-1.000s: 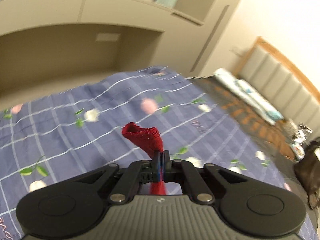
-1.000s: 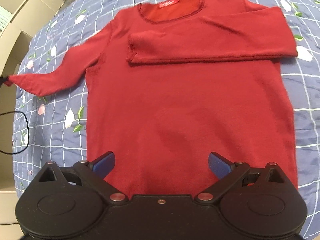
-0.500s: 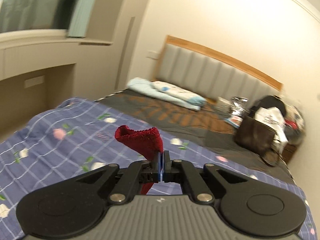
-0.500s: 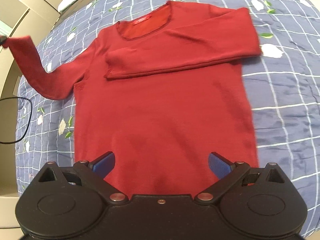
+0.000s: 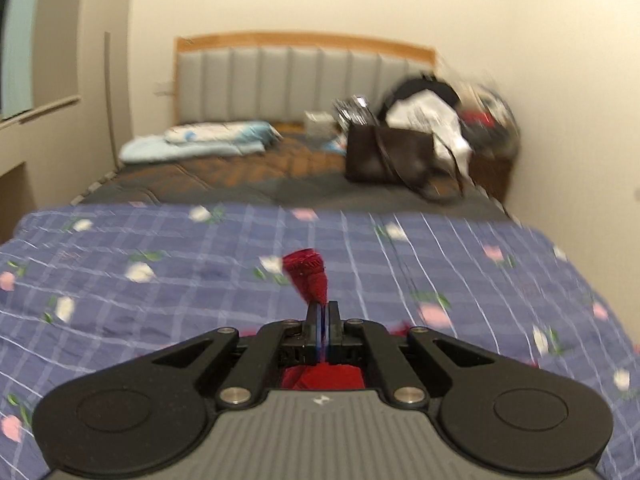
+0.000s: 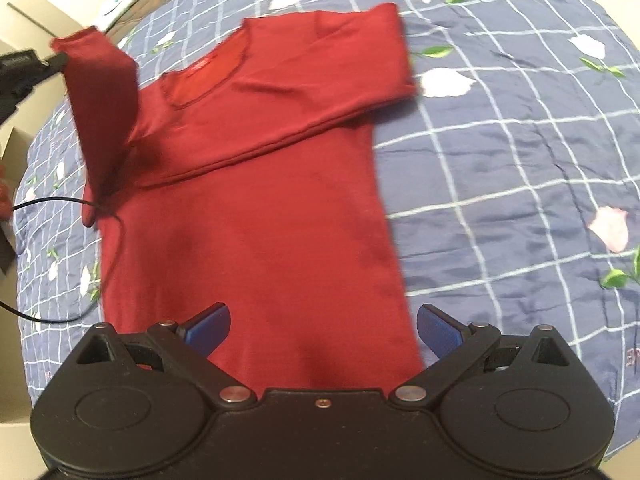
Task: Fold small clothes
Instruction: 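Fold the held sleeve across the sweater body and open the left gripper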
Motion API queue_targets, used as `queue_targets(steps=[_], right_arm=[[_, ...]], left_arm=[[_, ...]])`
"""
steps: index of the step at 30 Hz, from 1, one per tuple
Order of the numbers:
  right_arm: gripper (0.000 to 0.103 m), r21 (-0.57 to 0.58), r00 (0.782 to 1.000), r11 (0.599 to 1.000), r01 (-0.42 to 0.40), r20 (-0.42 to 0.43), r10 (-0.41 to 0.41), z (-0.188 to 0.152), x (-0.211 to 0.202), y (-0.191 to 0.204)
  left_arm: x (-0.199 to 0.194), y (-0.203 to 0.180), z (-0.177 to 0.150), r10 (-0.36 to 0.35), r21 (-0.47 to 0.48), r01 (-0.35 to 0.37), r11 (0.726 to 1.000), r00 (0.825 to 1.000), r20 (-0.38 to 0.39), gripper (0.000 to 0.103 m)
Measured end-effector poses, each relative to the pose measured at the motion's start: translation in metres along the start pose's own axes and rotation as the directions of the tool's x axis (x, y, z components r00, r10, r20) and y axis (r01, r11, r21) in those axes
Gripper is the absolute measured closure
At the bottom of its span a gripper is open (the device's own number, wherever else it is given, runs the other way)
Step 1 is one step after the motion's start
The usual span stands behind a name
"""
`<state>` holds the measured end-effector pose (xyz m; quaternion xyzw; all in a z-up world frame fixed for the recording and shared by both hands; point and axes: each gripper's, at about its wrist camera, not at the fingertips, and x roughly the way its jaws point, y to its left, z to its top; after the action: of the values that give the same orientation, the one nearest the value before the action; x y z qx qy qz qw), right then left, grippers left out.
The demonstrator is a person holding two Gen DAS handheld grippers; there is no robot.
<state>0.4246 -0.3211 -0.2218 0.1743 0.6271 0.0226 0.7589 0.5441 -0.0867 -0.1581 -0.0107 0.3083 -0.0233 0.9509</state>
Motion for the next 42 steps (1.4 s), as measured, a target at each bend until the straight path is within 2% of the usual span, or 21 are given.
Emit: queue_targets(steps=[6,14,17,22,25,26,29,33,38,42], right_arm=[[0.003,0.036,1.0,0.999,0.012,-0.009,-0.012,-0.001,0.0,-0.019],[0.003,0.046,1.0,0.999,0.011,-0.02,-0.01,-0.004,0.003,-0.025],[0.003,0.04,1.0,0.999,0.008,-0.024,-0.007,-0.005,0.003,-0.024],[0.003,0.04,1.0,0.999,0.006,-0.031,-0.004,-0.005,0.002,-0.025],[0.003,0.04,1.0,0.999,0.006,-0.031,-0.005,-0.005,0.002,-0.025],[0.003,0.039,0.999,0.999,0.007,-0.032,-0.006,-0.005,0.002,-0.024],[0.003,0.037,0.999,0.999,0.01,-0.034,-0.008,-0.006,0.0,-0.027],[0.002,0.047,0.999,0.999,0.015,-0.051,-0.013,-0.01,0.002,-0.032],[0.001,0.048,0.997,0.999,0.021,-0.08,-0.017,-0.014,0.007,-0.034],[0.001,0.019,0.998,0.999,0.027,-0.05,-0.026,-0.007,0.008,-0.035]], left_arm=[[0.016,-0.044,-0.043,-0.022,0.12,0.033,0.992,0.995,-0.092,0.103],[0.021,-0.065,-0.078,-0.046,0.249,0.095,0.964,0.98,-0.193,0.103],[0.031,-0.067,-0.082,-0.066,0.223,0.128,0.966,0.961,-0.267,0.103],[0.042,-0.06,-0.084,-0.094,0.121,0.145,0.982,0.931,-0.354,0.102],[0.047,-0.056,-0.087,-0.114,0.079,0.159,0.984,0.908,-0.402,0.097],[0.048,-0.055,-0.088,-0.117,0.072,0.161,0.984,0.901,-0.417,0.089],[0.047,-0.051,-0.088,-0.106,0.04,0.139,0.99,0.889,-0.445,0.053],[0.04,-0.047,-0.087,-0.085,0.011,0.101,0.995,0.89,-0.448,0.031],[0.025,-0.032,-0.089,-0.036,-0.025,0.028,0.999,0.886,-0.462,0.016],[0.009,-0.011,-0.098,0.034,-0.024,-0.053,0.998,0.875,-0.483,0.013]])
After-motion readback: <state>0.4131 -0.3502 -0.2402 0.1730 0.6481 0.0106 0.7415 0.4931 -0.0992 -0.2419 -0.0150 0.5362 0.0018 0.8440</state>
